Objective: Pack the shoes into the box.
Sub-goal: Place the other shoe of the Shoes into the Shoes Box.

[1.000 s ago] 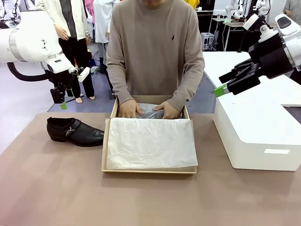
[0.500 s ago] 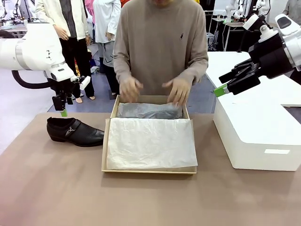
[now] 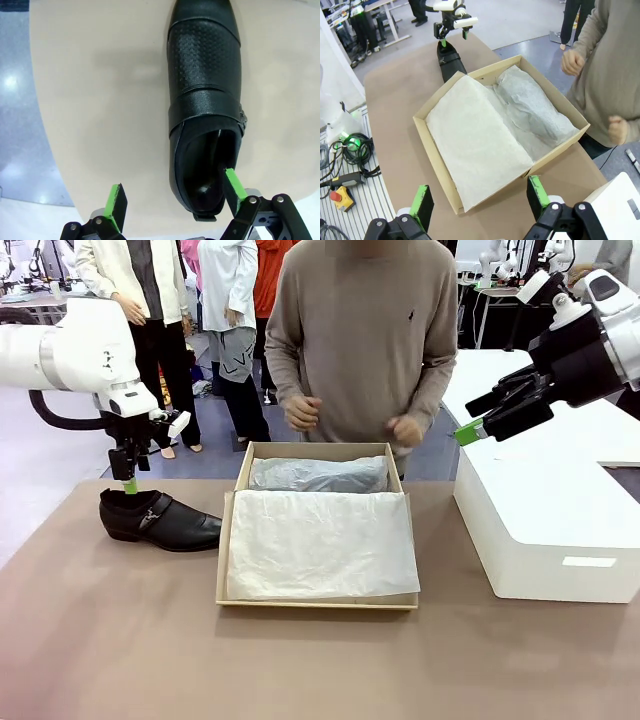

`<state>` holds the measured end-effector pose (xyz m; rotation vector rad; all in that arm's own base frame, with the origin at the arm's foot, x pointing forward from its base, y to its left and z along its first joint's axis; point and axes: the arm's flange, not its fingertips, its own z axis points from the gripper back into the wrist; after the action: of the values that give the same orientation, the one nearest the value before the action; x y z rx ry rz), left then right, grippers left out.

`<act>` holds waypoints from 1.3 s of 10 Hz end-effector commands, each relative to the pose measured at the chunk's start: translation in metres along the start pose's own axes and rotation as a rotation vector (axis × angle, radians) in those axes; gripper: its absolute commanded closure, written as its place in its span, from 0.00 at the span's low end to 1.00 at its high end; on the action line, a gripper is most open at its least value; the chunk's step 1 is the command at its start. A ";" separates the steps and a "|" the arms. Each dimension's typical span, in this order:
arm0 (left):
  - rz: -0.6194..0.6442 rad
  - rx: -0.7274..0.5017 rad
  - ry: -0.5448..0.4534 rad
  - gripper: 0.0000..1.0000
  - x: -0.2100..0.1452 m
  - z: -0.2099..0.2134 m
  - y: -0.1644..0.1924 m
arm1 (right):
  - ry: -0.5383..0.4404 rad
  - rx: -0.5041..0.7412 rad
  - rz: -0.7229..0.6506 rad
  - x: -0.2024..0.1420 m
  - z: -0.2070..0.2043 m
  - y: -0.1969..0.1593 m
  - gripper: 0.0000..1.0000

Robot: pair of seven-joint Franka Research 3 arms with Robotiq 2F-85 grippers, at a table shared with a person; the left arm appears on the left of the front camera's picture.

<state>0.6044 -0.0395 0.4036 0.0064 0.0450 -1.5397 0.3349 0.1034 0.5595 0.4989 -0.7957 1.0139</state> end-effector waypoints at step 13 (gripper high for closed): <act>0.047 -0.005 0.018 0.00 -0.012 -0.032 0.008 | -0.028 0.019 0.019 -0.001 -0.002 -0.003 0.00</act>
<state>0.6134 -0.0298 0.3743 0.0116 0.0629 -1.5074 0.3349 0.1034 0.5595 0.4989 -0.7957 1.0139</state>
